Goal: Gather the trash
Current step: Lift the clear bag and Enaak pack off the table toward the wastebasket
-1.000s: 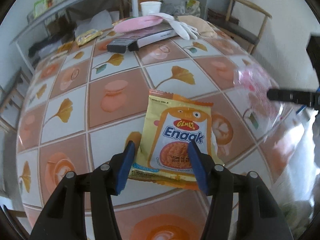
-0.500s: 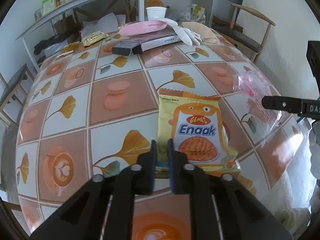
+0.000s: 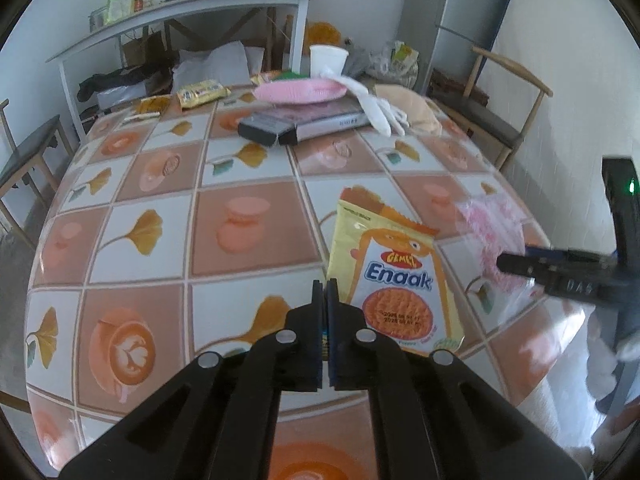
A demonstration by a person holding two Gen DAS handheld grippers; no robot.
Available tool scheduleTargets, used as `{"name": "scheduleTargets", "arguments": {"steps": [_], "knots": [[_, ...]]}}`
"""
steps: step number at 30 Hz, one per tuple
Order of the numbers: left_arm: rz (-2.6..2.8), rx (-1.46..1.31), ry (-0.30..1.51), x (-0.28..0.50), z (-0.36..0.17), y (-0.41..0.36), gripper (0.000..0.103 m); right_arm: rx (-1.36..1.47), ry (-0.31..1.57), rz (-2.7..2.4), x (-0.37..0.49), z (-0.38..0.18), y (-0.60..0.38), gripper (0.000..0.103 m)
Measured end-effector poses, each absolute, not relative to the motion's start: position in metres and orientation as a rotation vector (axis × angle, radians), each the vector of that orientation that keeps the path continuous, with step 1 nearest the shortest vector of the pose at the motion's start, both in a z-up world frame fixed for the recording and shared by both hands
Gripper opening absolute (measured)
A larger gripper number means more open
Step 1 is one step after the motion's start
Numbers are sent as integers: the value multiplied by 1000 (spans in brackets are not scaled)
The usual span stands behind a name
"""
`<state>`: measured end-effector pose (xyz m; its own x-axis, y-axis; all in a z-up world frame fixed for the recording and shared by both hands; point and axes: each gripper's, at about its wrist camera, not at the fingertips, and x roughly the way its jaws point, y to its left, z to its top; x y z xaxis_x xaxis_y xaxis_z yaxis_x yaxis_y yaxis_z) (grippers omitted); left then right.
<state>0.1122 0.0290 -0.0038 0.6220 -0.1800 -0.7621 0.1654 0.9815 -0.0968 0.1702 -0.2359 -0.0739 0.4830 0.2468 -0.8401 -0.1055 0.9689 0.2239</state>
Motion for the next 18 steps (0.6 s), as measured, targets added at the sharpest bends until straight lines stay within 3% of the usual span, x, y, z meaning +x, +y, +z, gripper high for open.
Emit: {"name": "scheduleTargets", "arguments": {"steps": [18], "knots": [[-217,5,758,109,38,11,1,301,956,222,147,-38,-266,48]]}}
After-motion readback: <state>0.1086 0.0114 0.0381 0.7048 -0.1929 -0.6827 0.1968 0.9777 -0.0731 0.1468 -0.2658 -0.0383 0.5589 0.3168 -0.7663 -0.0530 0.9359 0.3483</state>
